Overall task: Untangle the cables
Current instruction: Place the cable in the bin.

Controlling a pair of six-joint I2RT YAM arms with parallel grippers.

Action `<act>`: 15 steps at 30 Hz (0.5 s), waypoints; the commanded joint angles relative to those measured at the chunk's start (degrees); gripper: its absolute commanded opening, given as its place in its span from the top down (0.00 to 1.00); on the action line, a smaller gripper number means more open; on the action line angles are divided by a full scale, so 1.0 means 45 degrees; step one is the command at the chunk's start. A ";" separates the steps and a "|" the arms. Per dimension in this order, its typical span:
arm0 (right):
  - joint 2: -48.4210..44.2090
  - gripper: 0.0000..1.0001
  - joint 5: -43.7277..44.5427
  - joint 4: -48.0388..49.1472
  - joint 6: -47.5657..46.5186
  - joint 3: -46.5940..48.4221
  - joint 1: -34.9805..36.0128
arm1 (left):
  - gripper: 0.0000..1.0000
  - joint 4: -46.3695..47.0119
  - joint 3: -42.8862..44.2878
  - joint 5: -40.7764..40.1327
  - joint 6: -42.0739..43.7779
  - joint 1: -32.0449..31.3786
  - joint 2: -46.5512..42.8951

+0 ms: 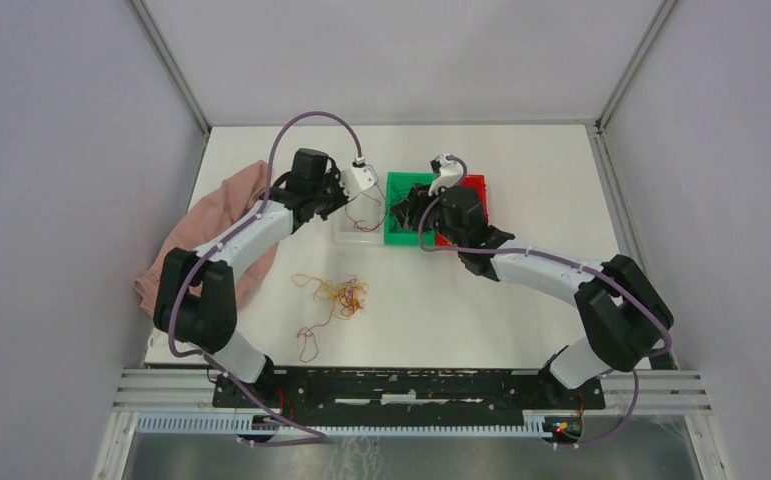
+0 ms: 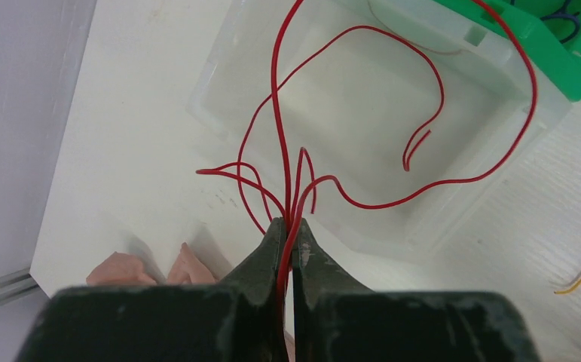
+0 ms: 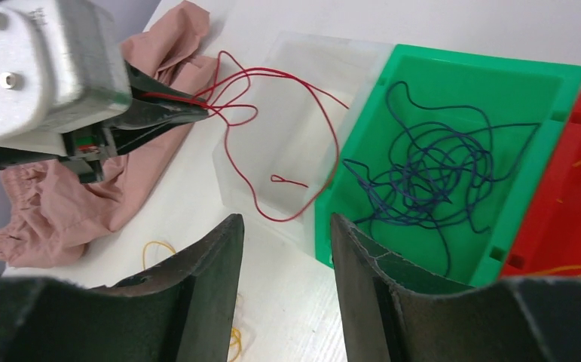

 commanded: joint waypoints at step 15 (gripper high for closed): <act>0.3096 0.51 -0.1743 0.1859 0.1890 0.2531 -0.0034 | 0.97 -0.0102 0.0566 0.0860 -0.2170 0.1633 -0.0092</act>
